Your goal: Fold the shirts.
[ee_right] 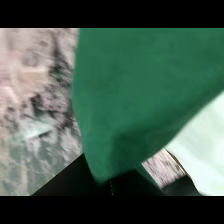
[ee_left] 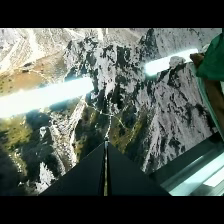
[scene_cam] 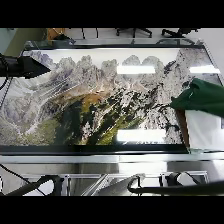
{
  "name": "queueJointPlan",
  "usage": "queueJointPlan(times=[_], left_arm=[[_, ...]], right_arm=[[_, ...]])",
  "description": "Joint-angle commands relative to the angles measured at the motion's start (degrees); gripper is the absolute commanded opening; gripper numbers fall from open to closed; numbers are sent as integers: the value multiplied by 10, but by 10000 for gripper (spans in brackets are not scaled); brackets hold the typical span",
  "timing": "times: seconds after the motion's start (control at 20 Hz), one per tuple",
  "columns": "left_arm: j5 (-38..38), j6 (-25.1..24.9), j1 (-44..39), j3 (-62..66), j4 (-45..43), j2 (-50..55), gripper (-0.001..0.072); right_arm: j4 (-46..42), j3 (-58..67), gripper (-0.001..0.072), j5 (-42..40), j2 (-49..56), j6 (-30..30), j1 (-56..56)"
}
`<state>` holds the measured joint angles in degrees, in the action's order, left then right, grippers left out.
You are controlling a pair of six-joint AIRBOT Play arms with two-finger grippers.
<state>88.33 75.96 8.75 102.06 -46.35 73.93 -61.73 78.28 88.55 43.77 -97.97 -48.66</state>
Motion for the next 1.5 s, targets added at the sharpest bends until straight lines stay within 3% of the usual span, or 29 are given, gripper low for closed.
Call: queueJointPlan(times=[0.0,0.1,0.15,0.2,0.25,0.35,0.55,0.65,0.75,0.85,0.9,1.25,1.45], left_arm=[[7,-1,0,0,1,0,20],[7,-1,0,0,1,0,20],[7,-1,0,0,1,0,20],[8,-1,0,0,0,0,20],[11,-1,0,0,0,0,20],[13,-1,0,0,0,0,20],[11,-1,0,0,1,0,20],[11,-1,0,0,1,0,20],[14,0,0,0,1,0,20],[25,-1,-9,-9,1,-4,20],[16,-1,-17,-30,0,-14,20],[-63,-24,-120,-317,-2,-162,20],[-104,-25,-161,-419,-6,-221,20]], right_arm=[[-137,-113,16,33,-66,-57,-3],[-183,-160,28,43,-83,-57,-3],[-203,-173,154,50,-84,-52,-3],[-224,-179,375,49,-82,-43,-3],[-242,-178,460,45,-77,-36,-3],[-241,-159,463,30,-67,4,-3],[-130,-56,457,23,-33,14,-3],[-31,-30,451,0,-26,18,-1],[60,-32,117,-23,-27,24,21],[78,-50,84,-34,-30,29,83],[76,-64,17,-43,-34,36,124],[22,-244,17,-212,-94,19,501],[-23,-274,17,-302,-72,20,647]])
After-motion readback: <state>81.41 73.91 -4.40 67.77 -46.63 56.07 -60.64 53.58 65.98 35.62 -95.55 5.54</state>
